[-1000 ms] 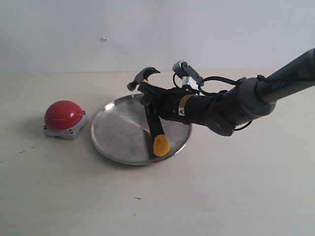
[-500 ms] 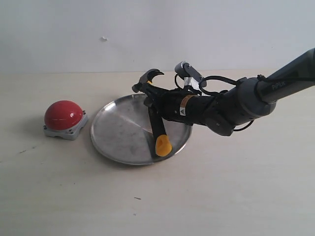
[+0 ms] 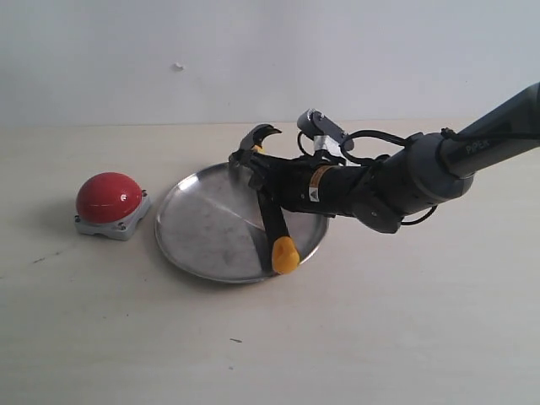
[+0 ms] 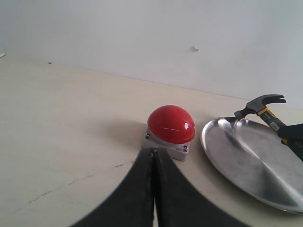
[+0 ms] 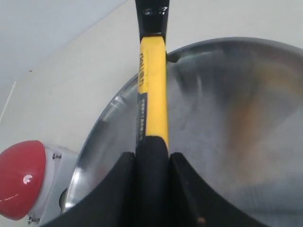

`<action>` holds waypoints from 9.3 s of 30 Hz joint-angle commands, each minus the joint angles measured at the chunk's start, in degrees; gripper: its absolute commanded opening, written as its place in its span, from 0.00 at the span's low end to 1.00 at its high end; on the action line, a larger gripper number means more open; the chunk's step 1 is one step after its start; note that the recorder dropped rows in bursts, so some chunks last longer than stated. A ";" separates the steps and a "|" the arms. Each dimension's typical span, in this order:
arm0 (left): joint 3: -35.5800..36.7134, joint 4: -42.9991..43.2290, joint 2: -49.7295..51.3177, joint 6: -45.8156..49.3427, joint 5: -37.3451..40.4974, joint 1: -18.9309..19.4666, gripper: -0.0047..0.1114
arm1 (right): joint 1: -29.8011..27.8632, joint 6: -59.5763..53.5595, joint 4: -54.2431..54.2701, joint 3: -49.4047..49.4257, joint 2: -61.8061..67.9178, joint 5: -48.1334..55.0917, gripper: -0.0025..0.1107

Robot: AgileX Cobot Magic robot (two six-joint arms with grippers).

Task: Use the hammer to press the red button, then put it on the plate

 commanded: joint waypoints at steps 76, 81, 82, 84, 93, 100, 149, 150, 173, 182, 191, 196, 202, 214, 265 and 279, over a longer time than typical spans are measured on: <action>0.01 -0.47 -0.30 -0.39 -0.46 -0.36 0.04 | -0.06 -31.11 -8.67 23.36 -43.16 16.16 0.02; 0.01 -0.47 -0.30 -0.39 -0.46 -0.36 0.04 | -0.06 -30.71 -8.52 27.63 -49.40 11.17 0.02; 0.01 -0.47 -0.30 -0.39 -0.46 -0.36 0.04 | -0.06 -30.92 -8.64 27.87 -50.41 11.17 0.02; 0.01 -0.47 -0.30 -0.39 -0.46 -0.36 0.04 | -0.06 -30.92 -8.76 28.25 -52.88 13.00 0.02; 0.01 -0.47 -0.30 -0.39 -0.46 -0.36 0.04 | -0.06 -31.07 -8.89 32.86 -61.10 13.77 0.02; 0.01 -0.47 -0.30 -0.39 -0.46 -0.36 0.04 | -0.06 -31.07 -8.89 34.95 -64.42 14.72 0.02; 0.01 -0.47 -0.30 -0.39 -0.46 -0.36 0.04 | -22.03 -31.10 -7.51 43.52 -126.99 52.29 0.02; 0.01 -0.47 -0.30 -0.39 -0.46 -0.36 0.04 | -22.03 -31.50 -6.97 44.22 -126.99 52.29 0.02; 0.01 -0.47 -0.30 -0.39 -0.46 -0.36 0.04 | -23.26 -74.61 26.16 65.96 -126.99 41.38 0.02; 0.01 -0.47 -0.30 -0.39 -0.46 -0.36 0.04 | -27.50 -74.15 26.25 68.19 -126.99 41.39 0.02; 0.01 -0.47 -0.30 -0.39 -0.46 -0.36 0.04 | -27.50 -71.93 25.84 68.19 -126.99 41.98 0.02; 0.01 -0.47 -0.30 -0.39 -0.46 -0.36 0.04 | -27.50 -71.93 25.84 68.19 -126.99 41.98 0.02; 0.01 -0.47 -0.30 -0.39 -0.48 2.58 0.04 | -27.50 -71.93 25.84 68.19 -126.99 41.98 0.02; 0.01 -0.47 -0.30 -0.26 -0.34 7.46 0.04 | -27.50 -71.93 25.84 68.19 -126.99 41.98 0.02; 0.01 -0.29 -5.74 11.86 11.78 7.16 0.04 | -27.50 -72.04 25.84 68.19 -126.99 41.87 0.02; 0.01 -0.29 -5.74 11.86 11.78 7.16 0.04 | -27.50 -72.04 27.31 68.19 -126.99 41.87 0.02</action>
